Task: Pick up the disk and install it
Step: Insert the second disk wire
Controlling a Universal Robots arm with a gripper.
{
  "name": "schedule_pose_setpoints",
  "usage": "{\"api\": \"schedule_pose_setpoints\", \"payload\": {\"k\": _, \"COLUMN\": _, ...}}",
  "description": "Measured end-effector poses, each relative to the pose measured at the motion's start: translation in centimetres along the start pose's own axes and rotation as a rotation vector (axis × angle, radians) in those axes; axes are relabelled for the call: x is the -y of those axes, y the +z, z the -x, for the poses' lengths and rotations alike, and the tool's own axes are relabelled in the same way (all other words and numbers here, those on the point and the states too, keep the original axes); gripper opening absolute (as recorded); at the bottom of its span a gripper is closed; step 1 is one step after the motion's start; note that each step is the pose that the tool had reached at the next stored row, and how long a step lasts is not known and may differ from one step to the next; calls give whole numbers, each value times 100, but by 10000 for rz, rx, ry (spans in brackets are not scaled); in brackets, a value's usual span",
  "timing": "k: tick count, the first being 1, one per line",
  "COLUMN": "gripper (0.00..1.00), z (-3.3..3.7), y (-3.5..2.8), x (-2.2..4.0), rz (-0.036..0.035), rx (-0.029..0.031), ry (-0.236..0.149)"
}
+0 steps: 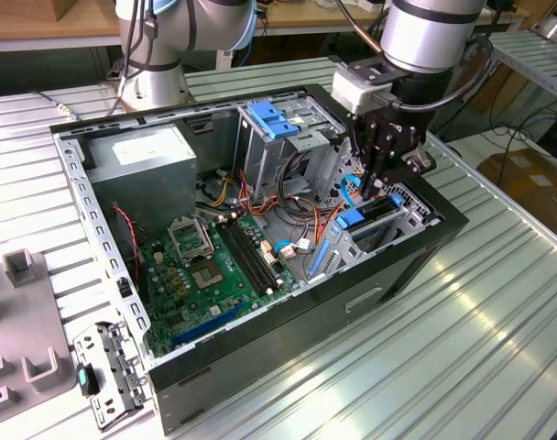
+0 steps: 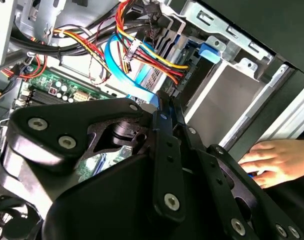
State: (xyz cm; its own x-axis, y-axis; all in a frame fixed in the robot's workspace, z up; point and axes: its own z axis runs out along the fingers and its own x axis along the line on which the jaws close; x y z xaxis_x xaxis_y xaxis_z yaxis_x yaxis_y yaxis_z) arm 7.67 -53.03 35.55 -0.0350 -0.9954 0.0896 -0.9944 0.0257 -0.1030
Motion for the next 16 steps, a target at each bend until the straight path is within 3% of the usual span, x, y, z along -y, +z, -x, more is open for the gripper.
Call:
{"api": "schedule_pose_setpoints", "payload": {"k": 1, "gripper": 16, "z": -1, "y": 1, "x": -4, "rz": -69, "rx": 3, "ry": 4}}
{"api": "schedule_pose_setpoints", "payload": {"k": 2, "gripper": 16, "z": -3, "y": 1, "x": -4, "rz": -217, "rx": 6, "ry": 17}}
{"api": "schedule_pose_setpoints", "payload": {"k": 3, "gripper": 16, "z": -6, "y": 5, "x": -5, "rz": -250, "rx": 8, "ry": 21}}
{"api": "schedule_pose_setpoints", "payload": {"k": 11, "gripper": 16, "z": -70, "y": 56, "x": -9, "rz": -251, "rx": 8, "ry": 21}}
{"api": "schedule_pose_setpoints", "payload": {"k": 16, "gripper": 16, "z": -70, "y": 82, "x": -11, "rz": -250, "rx": 7, "ry": 21}}
